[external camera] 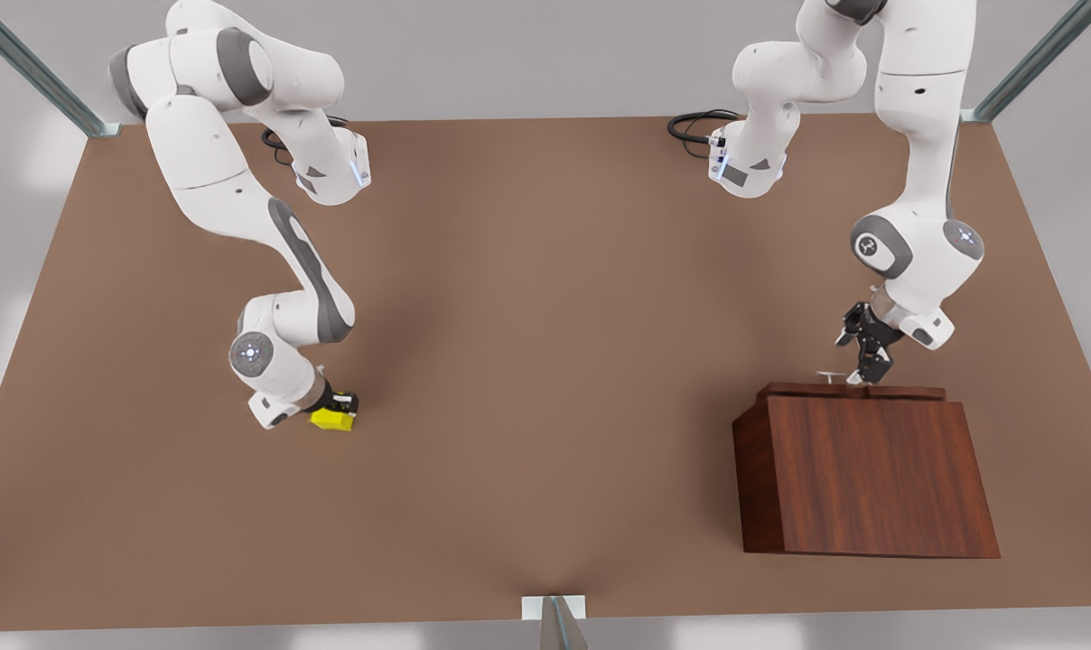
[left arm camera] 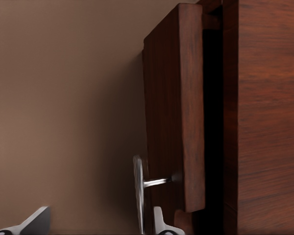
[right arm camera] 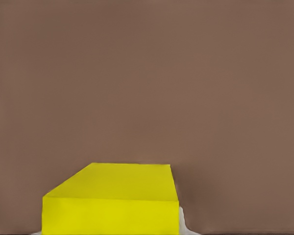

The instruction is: Open the drawer with left arm, place the square in the middle with right arm, and place the square in the drawer with left arm

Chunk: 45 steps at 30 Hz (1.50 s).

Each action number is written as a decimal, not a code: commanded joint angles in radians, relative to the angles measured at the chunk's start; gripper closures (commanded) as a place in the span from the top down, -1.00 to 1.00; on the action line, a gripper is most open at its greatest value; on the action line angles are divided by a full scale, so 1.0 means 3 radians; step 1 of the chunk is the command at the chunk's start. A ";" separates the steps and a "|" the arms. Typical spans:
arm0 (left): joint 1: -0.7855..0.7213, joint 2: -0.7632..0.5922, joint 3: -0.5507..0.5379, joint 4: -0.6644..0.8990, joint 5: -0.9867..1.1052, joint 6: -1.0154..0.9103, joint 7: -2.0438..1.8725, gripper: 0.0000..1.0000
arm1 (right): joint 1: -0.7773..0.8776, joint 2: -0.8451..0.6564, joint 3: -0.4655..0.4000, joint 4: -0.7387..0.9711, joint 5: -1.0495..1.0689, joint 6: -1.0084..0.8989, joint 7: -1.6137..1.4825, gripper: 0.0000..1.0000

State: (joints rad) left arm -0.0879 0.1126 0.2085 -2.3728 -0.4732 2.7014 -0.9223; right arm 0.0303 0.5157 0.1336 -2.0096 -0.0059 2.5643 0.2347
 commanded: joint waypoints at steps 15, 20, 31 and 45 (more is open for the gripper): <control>-0.0004 -0.0380 0.0006 -0.0364 -0.0003 -0.0092 -0.0029 1.00 | 0.1980 0.0576 0.0010 0.1160 0.0045 -0.0151 0.3691 0.14; -0.0004 -0.0431 0.0011 -0.0446 -0.0003 -0.0092 -0.0029 1.00 | 0.2394 0.1175 -0.0226 0.2051 0.0035 -0.0320 0.4218 0.14; -0.0009 -0.0687 0.0021 -0.0737 0.0002 -0.0097 -0.0121 1.00 | 0.2359 0.0859 -0.0292 0.1969 -0.0026 -0.0515 0.4101 1.00; -0.0014 -0.0841 0.0164 -0.0947 0.0140 -0.0051 -0.0060 1.00 | -0.0106 -0.1203 -0.0568 0.2040 -0.0093 -0.3169 -0.1386 1.00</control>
State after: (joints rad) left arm -0.0922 -0.1396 0.2661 -2.6569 -0.4528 2.6860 -0.9404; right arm -0.0159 0.1731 -0.0373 -1.3687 -0.0079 1.6059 -0.1594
